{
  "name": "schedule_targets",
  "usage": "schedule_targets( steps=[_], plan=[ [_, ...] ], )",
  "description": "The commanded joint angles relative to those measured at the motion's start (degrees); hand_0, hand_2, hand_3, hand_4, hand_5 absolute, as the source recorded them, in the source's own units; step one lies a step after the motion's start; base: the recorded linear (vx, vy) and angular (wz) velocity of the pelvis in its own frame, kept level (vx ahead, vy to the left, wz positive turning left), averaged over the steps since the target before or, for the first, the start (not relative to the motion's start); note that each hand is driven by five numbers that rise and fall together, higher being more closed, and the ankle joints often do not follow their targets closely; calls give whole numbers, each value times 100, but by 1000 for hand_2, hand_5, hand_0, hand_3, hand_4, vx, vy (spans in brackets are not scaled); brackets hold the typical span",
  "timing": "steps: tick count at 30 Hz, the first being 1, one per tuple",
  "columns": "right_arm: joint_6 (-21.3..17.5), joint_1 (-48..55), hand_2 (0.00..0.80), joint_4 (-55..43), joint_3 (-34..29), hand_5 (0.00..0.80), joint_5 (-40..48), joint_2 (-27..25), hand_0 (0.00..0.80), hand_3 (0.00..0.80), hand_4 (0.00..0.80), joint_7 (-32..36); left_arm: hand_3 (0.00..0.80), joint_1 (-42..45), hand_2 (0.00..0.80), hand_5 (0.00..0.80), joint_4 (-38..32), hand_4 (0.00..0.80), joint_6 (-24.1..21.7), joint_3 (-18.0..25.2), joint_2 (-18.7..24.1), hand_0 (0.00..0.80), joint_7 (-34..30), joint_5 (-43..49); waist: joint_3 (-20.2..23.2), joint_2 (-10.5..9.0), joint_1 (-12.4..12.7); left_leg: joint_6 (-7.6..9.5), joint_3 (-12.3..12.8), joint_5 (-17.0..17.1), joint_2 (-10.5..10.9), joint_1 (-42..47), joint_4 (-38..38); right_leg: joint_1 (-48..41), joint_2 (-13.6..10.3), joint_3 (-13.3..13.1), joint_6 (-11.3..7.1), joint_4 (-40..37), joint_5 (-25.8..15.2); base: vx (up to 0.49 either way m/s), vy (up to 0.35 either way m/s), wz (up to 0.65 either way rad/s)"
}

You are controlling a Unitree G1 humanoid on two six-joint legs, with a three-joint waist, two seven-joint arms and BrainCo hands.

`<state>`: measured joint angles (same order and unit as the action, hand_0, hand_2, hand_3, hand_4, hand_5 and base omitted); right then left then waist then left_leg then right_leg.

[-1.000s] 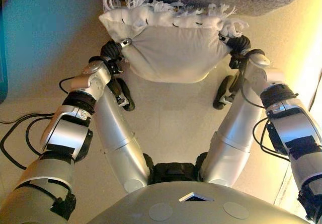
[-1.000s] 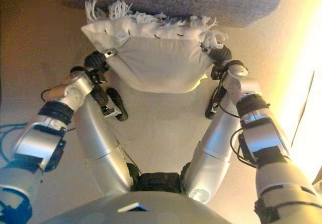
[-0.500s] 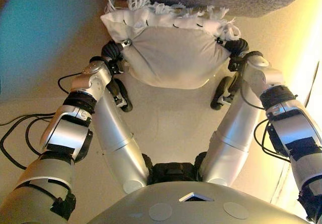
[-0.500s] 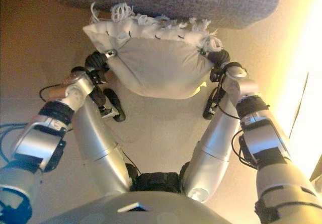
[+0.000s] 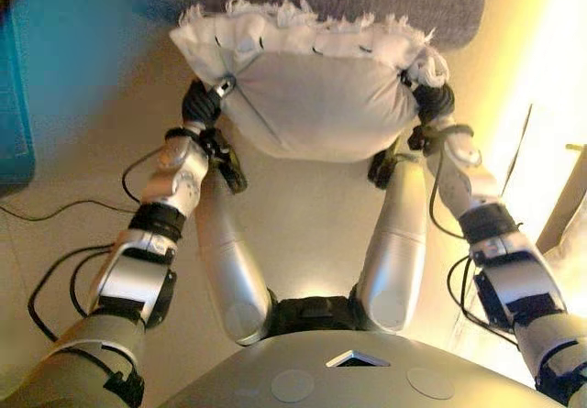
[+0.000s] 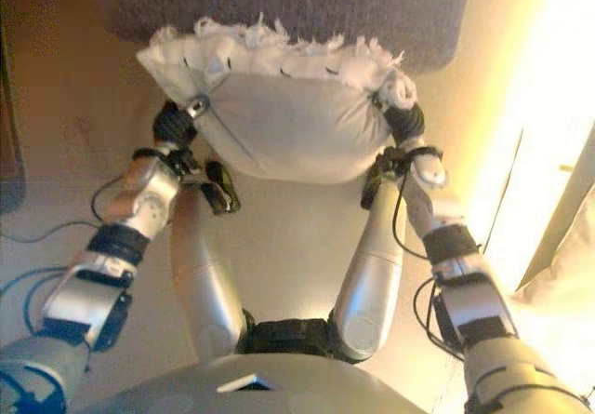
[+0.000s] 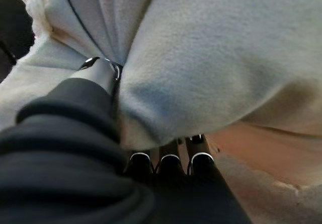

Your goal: Pick up the cushion and take it to the sofa

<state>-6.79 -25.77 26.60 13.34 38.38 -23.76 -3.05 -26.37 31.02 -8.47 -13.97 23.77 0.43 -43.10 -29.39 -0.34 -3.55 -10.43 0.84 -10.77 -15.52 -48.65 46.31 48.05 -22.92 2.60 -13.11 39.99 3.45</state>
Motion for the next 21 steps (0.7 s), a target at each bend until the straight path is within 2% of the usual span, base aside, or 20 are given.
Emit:
schedule_targets(
  steps=[1, 4, 5, 7, 12, 16, 21],
  plan=[
    [-396, -30, 800, -935, 8, 800, -316, 302, 800, 800, 800, 284, 800, -134, 800, 800, -1104, 800, -603, -115, -347, 800, 8, 508, 1034, -16, 230, 224, -122, 1095, 180, 830, -1716, -791, 173, 165, 410, -1347, -846, 156, 47, -21],
    [-258, -179, 800, -1040, -42, 800, -421, 218, 800, 800, 800, 300, 800, -101, 800, 800, -1176, 800, -640, -37, -288, 800, 272, 523, 1158, -48, 284, 273, -220, 1088, 390, 1290, -2066, -1232, 255, 91, 359, -1869, -989, 101, 94, -47],
    [-213, -219, 800, -1142, -35, 800, -449, 214, 800, 800, 800, 295, 800, -59, 800, 800, -1275, 800, -638, 25, -264, 800, 403, 461, 1239, -52, 327, 323, -266, 1032, 534, 1529, -2205, -1443, 238, 77, 342, -2096, -1051, 100, 150, -38],
    [-190, -176, 800, -1364, -34, 800, -631, 262, 800, 800, 800, 275, 800, 119, 800, 800, -1440, 800, -706, 181, -273, 800, 544, 273, 1434, -66, 381, 397, -226, 964, 686, 1998, -2485, -1887, 229, 86, 293, -2447, -1116, 169, 169, -29],
    [-208, 493, 800, -1623, -143, 800, -618, 400, 800, 800, 800, 334, 800, 475, 800, 800, -1812, 800, -450, 347, -389, 800, 575, 646, 1956, -120, 311, 493, 253, 989, 749, 3072, -3177, -2889, 42, 184, 177, -3160, -1410, 267, 72, -19],
    [13, 973, 800, -1679, -185, 800, -240, 543, 800, 800, 800, 482, 800, 753, 800, 800, -1862, 800, 13, 382, -343, 800, 496, 845, 2418, -121, 303, 580, 370, 929, 895, 3863, -3686, -3592, -3, 212, 101, -3564, -1569, 335, 43, -3],
    [161, 1355, 800, -1577, -127, 800, -124, 702, 800, 800, 800, 550, 800, 997, 800, 800, -1752, 800, 152, 532, -223, 800, 290, 810, 2712, -120, 350, 675, 514, 893, 985, 4460, -4015, -4059, -44, 337, 77, -3609, -1730, 224, 4, -12]
  ],
)
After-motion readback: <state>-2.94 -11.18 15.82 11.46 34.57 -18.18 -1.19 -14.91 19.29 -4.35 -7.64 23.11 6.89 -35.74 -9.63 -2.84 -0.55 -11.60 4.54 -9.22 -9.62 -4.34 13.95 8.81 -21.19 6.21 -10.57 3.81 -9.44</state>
